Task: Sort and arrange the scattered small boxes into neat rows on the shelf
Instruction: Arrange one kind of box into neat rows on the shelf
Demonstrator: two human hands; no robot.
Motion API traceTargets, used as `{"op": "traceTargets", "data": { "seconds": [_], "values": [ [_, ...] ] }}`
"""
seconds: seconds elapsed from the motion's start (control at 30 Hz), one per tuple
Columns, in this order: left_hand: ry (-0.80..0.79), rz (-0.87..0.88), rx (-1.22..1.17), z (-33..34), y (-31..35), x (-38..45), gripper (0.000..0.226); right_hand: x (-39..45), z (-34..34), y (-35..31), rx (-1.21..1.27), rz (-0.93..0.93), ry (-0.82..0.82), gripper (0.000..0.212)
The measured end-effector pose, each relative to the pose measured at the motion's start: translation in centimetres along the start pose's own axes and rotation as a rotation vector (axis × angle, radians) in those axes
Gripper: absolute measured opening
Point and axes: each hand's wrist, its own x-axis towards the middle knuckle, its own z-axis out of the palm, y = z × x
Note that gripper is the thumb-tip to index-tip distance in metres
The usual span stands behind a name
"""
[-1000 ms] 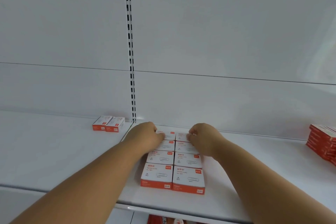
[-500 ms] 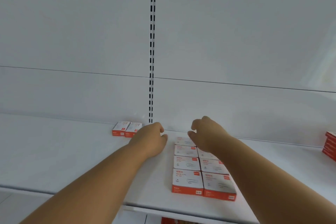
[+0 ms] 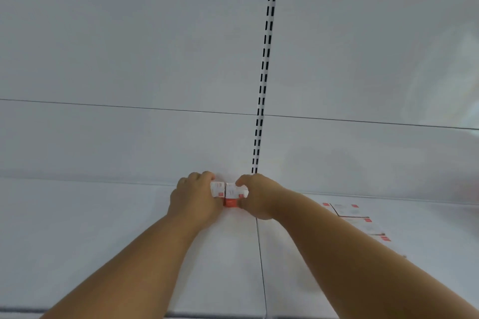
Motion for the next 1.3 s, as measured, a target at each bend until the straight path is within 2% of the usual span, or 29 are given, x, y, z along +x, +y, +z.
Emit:
{"op": "traceTargets", "data": {
  "seconds": [0.07, 0.13, 0.27, 0.43, 0.5, 0.63, 0.77, 0.9, 0.97, 1.07, 1.13, 1.23, 1.3],
  "values": [
    [-0.052, 0.008, 0.008, 0.5, -0.4, 0.1, 0.049, 0.6, 0.4, -0.4, -0.018, 0.022, -0.038, 0.055],
    [-0.086, -0.008, -0.007, 0.7, -0.7, 0.3, 0.054, 0.8, 0.4, -0.5, 0.0, 0.048, -0.05, 0.048],
    [-0.074, -0.035, -0.068, 0.7, -1.2, 0.7, 0.062, 0.8, 0.4, -0.1, 0.11, 0.111, -0.018, 0.038],
    [-0.092, -0.036, -0.215, 0.3, -1.5, 0.1, 0.082, 0.2, -0.2, 1.3, 0.081, 0.126, 0.06, 0.078],
    [-0.041, 0.009, -0.321, -0.2, -1.1, -0.1, 0.077, -0.7, -0.6, 1.9, 0.107, 0.124, 0.138, 0.081],
    [0.055, 0.063, -0.482, -1.3, 1.2, -0.7, 0.068, -2.8, -2.0, 3.3, 0.261, 0.089, 0.279, 0.066],
    [-0.017, -0.022, -0.728, -1.6, 4.1, -1.0, 0.065, -5.3, -4.4, 5.1, 0.629, 0.074, 0.295, 0.065],
    [-0.096, -0.1, -0.956, -1.2, 7.8, -1.0, 0.074, -7.1, -6.0, 7.5, 0.932, 0.064, 0.319, 0.068],
    [-0.145, -0.137, -1.111, -0.7, 9.9, -0.9, 0.057, -7.8, -6.7, 9.0, 1.069, 0.046, 0.304, 0.067],
    [-0.228, -0.294, -1.433, -0.1, 13.0, -1.1, 0.022, -9.0, -7.6, 11.3, 1.238, 0.024, 0.235, 0.061],
    [-0.226, -0.406, -1.584, 0.5, 14.9, -1.3, 0.013, -9.4, -8.1, 13.0, 1.316, 0.033, 0.195, 0.059],
    [-0.215, -0.398, -1.543, 1.7, 16.8, -1.0, 0.03, -9.4, -8.7, 15.6, 1.352, 0.064, 0.185, 0.053],
    [-0.201, -0.366, -1.45, 2.5, 17.7, -0.9, 0.033, -9.0, -8.8, 17.1, 1.293, 0.098, 0.207, 0.044]
  ]
}}
